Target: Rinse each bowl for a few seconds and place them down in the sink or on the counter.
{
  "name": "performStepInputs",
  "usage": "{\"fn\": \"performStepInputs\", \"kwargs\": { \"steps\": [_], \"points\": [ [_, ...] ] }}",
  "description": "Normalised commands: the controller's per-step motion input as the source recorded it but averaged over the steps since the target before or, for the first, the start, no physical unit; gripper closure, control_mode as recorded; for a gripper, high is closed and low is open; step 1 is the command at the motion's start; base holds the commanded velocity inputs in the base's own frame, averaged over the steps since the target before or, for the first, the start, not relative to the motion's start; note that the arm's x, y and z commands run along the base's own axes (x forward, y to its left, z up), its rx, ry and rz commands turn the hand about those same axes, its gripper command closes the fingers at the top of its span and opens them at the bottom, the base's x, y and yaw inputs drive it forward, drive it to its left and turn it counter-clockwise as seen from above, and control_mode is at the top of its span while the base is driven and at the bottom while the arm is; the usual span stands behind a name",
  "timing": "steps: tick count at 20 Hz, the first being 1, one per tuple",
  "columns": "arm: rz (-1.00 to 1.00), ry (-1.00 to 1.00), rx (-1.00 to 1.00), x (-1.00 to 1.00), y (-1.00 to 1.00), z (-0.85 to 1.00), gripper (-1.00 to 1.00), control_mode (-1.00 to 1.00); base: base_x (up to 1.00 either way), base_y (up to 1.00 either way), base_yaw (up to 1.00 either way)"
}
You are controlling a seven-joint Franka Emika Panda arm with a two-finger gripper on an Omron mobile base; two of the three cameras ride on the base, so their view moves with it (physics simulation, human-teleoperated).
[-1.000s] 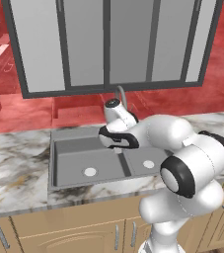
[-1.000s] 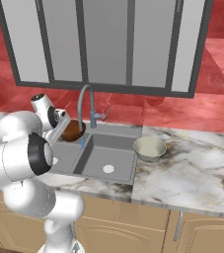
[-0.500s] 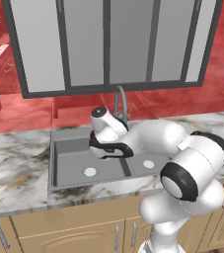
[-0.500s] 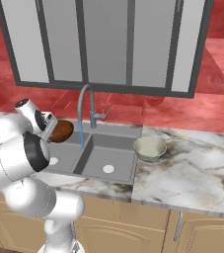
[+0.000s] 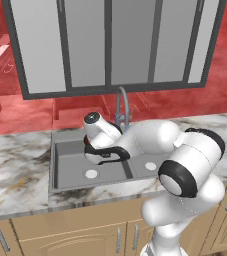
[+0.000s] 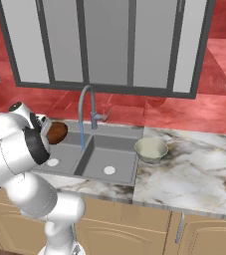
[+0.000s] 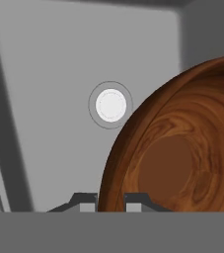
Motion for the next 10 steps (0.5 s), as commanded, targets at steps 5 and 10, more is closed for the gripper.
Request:
{"fn": "performStepInputs", "kwargs": {
  "steps": [5,10],
  "points": [
    [0.00,0.04,0.05,0.07,0.06,-0.13,1.00,-1.00,0.00,0.00,0.00],
    [0.00,0.07,0.07,0.00,0.05,-0.13,1.00,-1.00,0.00,0.00,0.00]
  ]
}}
